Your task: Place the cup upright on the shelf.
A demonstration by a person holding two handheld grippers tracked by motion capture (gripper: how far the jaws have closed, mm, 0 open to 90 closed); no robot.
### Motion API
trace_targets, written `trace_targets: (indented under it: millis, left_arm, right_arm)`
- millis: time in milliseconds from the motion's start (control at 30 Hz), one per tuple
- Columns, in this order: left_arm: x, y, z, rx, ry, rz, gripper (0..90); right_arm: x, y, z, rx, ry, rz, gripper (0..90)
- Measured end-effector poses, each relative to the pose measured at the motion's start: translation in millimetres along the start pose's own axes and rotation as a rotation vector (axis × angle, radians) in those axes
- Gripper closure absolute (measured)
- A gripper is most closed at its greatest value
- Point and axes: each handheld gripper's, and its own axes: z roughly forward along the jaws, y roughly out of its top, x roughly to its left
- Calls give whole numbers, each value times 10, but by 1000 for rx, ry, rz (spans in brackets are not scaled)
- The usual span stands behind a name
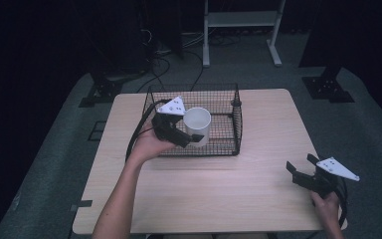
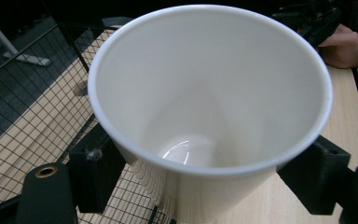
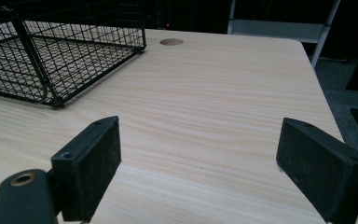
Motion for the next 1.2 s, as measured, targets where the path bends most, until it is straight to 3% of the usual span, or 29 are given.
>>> trace_targets:
  millis: [200,567,1200]
  left_arm:
    - [72,23,-34,-6,14,0,215]
    - [287,8,-82,-5,45,-43,215]
    - [604,95,67,38,63,-75,215]
  right_arm:
    - [-2,0,1,-1,-2,1,130]
    - [-3,0,1,-1,-1,1,130]
    - [-8,0,2,-3,1,4,130]
